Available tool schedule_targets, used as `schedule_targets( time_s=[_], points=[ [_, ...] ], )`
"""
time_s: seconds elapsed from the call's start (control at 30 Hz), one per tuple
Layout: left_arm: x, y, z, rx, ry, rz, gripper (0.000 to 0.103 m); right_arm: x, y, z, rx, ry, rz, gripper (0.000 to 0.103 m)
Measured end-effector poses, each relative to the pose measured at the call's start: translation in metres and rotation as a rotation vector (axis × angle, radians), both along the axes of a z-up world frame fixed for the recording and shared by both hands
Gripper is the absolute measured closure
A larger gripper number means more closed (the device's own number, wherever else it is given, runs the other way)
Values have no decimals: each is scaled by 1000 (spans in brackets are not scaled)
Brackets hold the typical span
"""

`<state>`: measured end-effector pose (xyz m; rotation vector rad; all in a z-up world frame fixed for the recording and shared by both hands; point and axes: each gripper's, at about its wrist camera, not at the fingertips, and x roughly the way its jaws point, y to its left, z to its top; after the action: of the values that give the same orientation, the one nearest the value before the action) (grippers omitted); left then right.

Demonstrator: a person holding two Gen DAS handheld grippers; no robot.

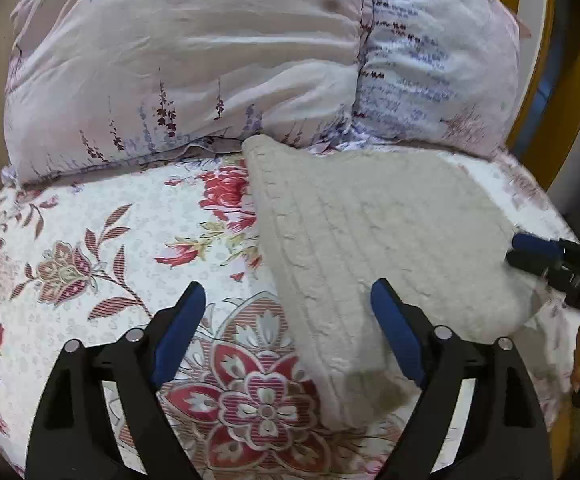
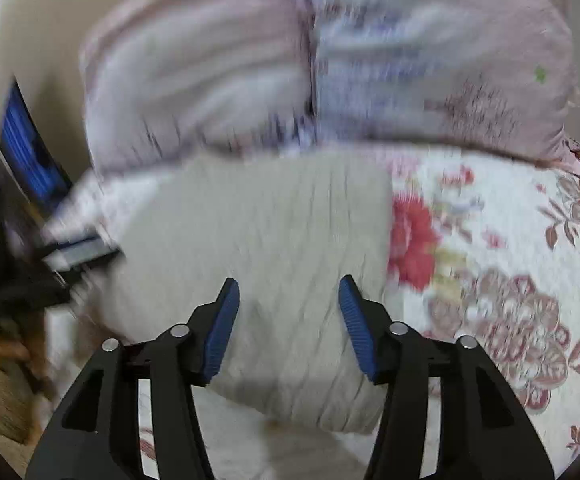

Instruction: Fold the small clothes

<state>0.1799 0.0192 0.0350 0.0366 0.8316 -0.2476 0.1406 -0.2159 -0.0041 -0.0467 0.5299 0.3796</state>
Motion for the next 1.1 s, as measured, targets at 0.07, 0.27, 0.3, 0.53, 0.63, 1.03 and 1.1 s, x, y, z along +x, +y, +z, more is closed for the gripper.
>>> schedule_targets(
  time_s=[0.07,0.27,0.3,0.53,0.63,1.03,1.1],
  points=[
    [1,0,-4,5,2,10,13,2,6,-7,-30,-30,-23,45],
    [-24,6,7,-56,-50,6,13,-27,-2,4,19,-114,-73,27],
    [-31,7,7,-61,-56,12,9,-35,-5,4,25,-137,-86,23],
    [-70,7,-2,-83,-30,64,2,-62,-19,-7,91,-144,-126,11],
    [-76,2,-8,-78,8,78,2,-65,-15,-18,79,-117,-153,10],
    [-76,-21,-31,55,94,99,2,-59,2,-45,-1,-19,-212,10],
    [-75,-22,-33,64,105,104,2,-57,4,-48,-19,-6,-216,10]
  ],
)
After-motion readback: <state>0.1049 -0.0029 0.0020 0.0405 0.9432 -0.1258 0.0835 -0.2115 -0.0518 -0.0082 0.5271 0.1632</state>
